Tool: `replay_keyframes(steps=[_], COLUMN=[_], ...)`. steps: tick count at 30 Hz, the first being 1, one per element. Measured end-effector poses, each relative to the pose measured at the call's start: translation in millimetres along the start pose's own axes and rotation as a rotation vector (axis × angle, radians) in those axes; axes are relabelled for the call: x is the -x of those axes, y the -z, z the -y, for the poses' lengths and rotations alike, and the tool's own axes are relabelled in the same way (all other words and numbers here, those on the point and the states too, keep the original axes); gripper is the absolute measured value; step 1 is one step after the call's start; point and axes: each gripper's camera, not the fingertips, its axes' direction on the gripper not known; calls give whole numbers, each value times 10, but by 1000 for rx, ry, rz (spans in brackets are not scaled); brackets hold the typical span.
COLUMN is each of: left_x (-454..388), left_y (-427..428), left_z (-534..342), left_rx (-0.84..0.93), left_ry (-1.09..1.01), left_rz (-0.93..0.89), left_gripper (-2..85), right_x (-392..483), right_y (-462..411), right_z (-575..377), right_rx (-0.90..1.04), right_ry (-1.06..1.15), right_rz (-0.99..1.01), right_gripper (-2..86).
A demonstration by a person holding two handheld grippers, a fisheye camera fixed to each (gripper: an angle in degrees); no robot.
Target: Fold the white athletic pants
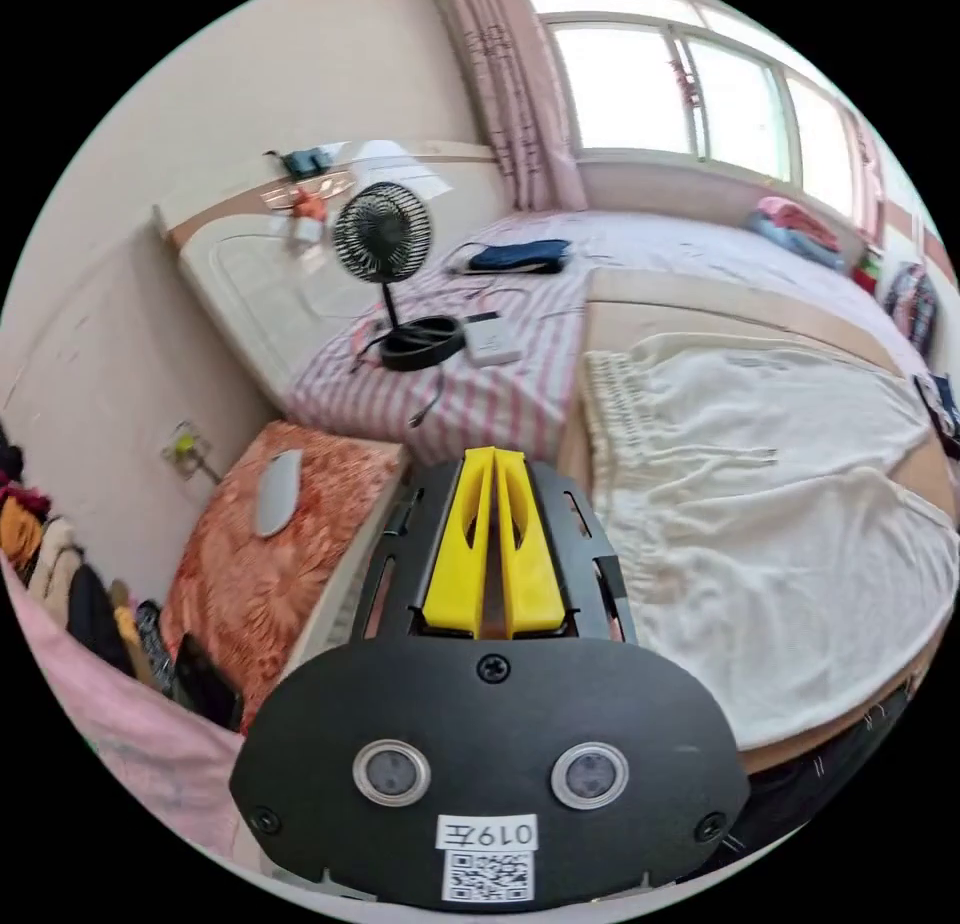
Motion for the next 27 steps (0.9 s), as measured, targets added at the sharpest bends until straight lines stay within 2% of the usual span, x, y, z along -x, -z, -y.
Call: replay_keyframes(steps=[2, 3, 5, 8, 11, 17, 22, 27], left_x=[-183, -222, -360, -627, -861, -1189, -1240, -1345], left_y=[-248, -329, -694, -1100, -1496, -2176, -2363, -2570], left_z=[520, 644, 1120, 1613, 1986, 2394, 2620, 2788], left_rx=[-22, -25, 10, 72, 128, 315, 330, 356], left_ry=[-73, -86, -136, -288, -381, -487, -485, -412], left_rz=[-171, -191, -273, -413, -365, -433, -413, -374], left_gripper=[15, 16, 26, 49, 56, 29, 14, 11], right_x=[471, 591, 1052, 1598, 1996, 2353, 2401, 2516], right_y=[173, 214, 356, 476, 526, 616, 577, 604], right_z=[369, 458, 747, 983, 1038, 969, 944, 972], right_rx=[-111, -133, -193, -165, -112, -17, 48, 73], right_ry=[42, 46, 99, 203, 257, 316, 288, 266], right_rz=[298, 372, 641, 859, 989, 1030, 1015, 1092], right_gripper=[-5, -4, 19, 68, 72, 50, 25, 17])
